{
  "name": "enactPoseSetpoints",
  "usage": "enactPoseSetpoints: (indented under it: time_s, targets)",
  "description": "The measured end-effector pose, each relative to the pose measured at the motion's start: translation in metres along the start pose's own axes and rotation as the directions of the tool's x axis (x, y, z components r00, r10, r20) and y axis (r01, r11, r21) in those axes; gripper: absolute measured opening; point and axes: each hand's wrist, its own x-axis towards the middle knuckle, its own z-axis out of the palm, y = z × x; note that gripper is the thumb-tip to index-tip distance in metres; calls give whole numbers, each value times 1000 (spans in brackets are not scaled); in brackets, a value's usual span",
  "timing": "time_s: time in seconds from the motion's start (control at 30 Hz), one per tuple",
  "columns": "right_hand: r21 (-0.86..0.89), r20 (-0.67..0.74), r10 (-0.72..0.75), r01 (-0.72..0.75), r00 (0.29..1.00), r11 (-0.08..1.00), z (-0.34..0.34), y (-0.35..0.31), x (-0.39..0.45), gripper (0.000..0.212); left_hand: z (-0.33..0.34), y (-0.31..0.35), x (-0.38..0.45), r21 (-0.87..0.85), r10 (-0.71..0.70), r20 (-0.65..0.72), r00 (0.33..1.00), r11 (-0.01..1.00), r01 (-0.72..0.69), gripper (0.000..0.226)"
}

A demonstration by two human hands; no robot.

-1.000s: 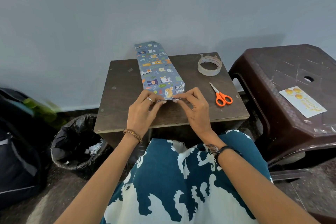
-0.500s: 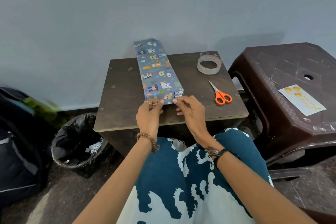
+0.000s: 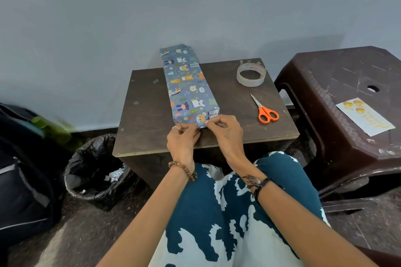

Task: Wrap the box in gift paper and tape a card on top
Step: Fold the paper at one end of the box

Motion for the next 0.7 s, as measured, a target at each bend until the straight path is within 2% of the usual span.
enactPoseSetpoints:
  time_s: [0.1, 0.23, 0.5, 0.6, 0.7]
  targets:
    - [-18, -12, -28, 28, 1000, 999, 2, 0, 0, 5, 4, 1, -2, -12, 14, -22, 1000, 1000, -14, 16]
    - [30, 15, -88, 88, 996, 996, 2, 1, 1, 15, 5, 4, -2, -48, 29, -30, 999, 998, -30, 21]
    - [-87, 33, -287, 289, 957, 953, -10, 0, 5, 8, 6, 17, -4, -77, 14, -27, 1000, 997, -16, 19]
    - [-65, 25, -299, 300, 954, 952, -13, -4, 6, 10, 7, 20, -6, -99, 0, -29, 1000, 995, -3, 16]
    - [-71, 78, -315, 321, 946, 945, -16, -5, 9, 15, 7, 23, -6, -136, -24, -25, 999, 991, 20, 14]
